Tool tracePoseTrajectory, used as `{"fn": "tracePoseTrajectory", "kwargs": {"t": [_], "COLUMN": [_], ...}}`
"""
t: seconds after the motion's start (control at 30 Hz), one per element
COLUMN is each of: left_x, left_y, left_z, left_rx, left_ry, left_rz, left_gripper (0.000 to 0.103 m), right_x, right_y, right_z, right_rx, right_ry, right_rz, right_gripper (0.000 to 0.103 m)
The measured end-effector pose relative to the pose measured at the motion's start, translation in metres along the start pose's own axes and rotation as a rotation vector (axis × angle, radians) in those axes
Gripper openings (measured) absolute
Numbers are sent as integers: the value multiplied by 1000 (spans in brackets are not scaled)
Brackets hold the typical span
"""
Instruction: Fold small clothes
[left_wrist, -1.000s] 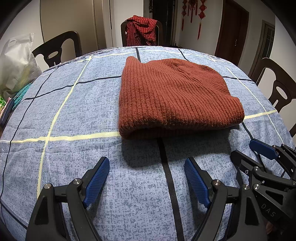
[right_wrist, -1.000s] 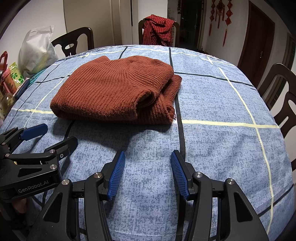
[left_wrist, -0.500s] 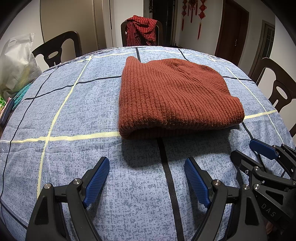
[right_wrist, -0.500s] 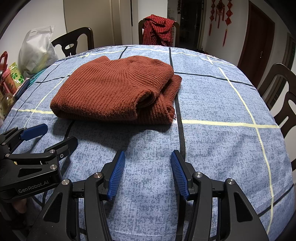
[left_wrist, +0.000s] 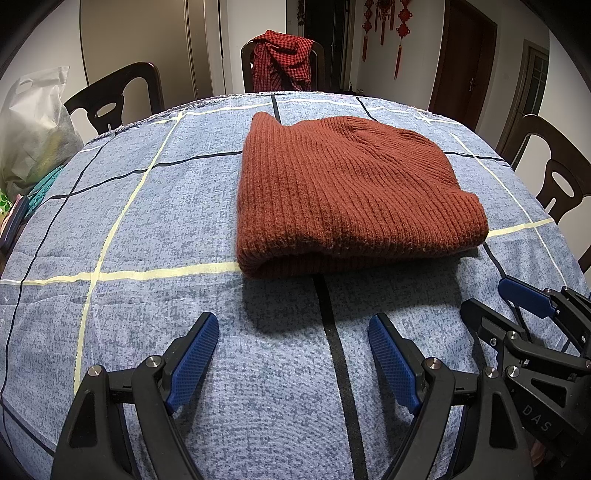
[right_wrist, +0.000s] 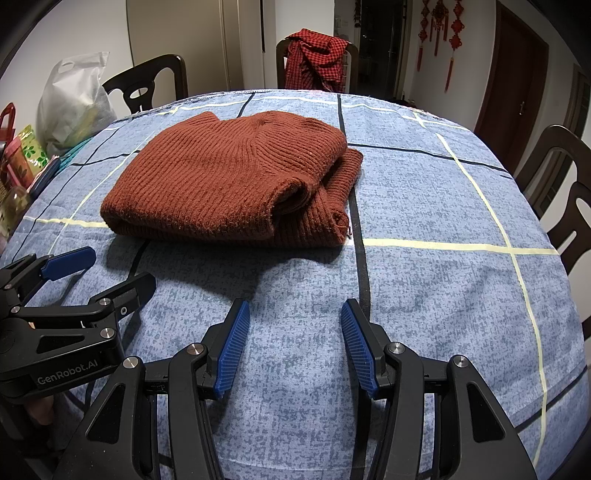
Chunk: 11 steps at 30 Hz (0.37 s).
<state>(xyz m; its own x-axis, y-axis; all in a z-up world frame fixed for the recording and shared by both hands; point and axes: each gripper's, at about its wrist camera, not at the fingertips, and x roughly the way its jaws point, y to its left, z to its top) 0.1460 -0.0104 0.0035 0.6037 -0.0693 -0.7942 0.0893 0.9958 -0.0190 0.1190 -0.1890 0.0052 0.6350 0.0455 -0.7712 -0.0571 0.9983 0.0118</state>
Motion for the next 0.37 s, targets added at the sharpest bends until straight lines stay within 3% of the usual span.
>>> {"fn": "tracePoseTrajectory", "kwargs": {"t": [0.37], "left_x": [0], "left_y": [0], "left_z": [0], "left_rx": [1], "left_ry": [0], "left_rz": [2], "left_gripper": [86], "right_x": [0], "right_y": [0], "right_z": [0], "right_rx": [0], "right_ry": [0], "right_rz": [0], "right_gripper": [53]}}
